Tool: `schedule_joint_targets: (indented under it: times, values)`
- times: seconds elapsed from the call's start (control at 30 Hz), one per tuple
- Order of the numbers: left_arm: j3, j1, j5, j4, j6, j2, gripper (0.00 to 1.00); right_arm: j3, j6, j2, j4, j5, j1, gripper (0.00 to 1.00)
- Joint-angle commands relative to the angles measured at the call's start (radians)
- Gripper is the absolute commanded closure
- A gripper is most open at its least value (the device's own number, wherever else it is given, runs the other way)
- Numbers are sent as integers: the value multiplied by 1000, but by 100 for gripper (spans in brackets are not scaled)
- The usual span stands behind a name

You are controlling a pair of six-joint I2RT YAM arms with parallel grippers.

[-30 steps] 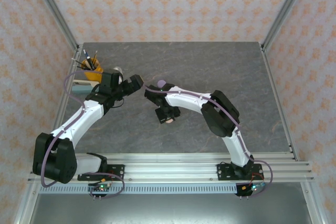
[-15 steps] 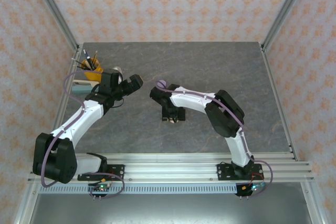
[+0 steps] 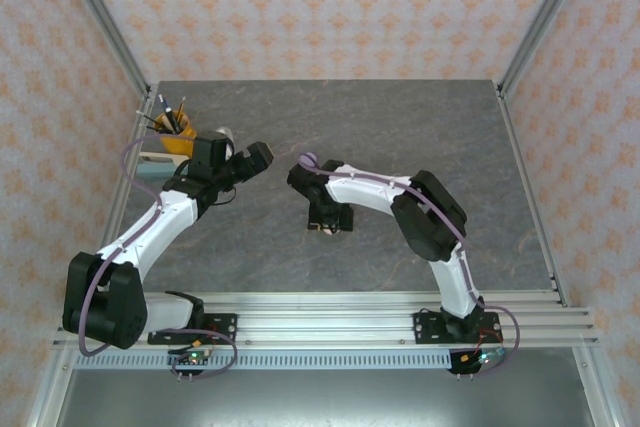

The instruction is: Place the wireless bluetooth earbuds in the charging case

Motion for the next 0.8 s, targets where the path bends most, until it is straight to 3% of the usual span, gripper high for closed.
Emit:
schedule_joint_targets:
  times: [0.0,0.4,0.77]
  values:
    - [6,9,24,25,13,15,0,-31,-40,16,42,-13,-24,38]
    - [17,8,39,21,23,19,0,-8,-208,40,-37,-42,-43,38]
    - [14,9,35,15,21,9,0,9,-150,63,-43,-26,-41,41]
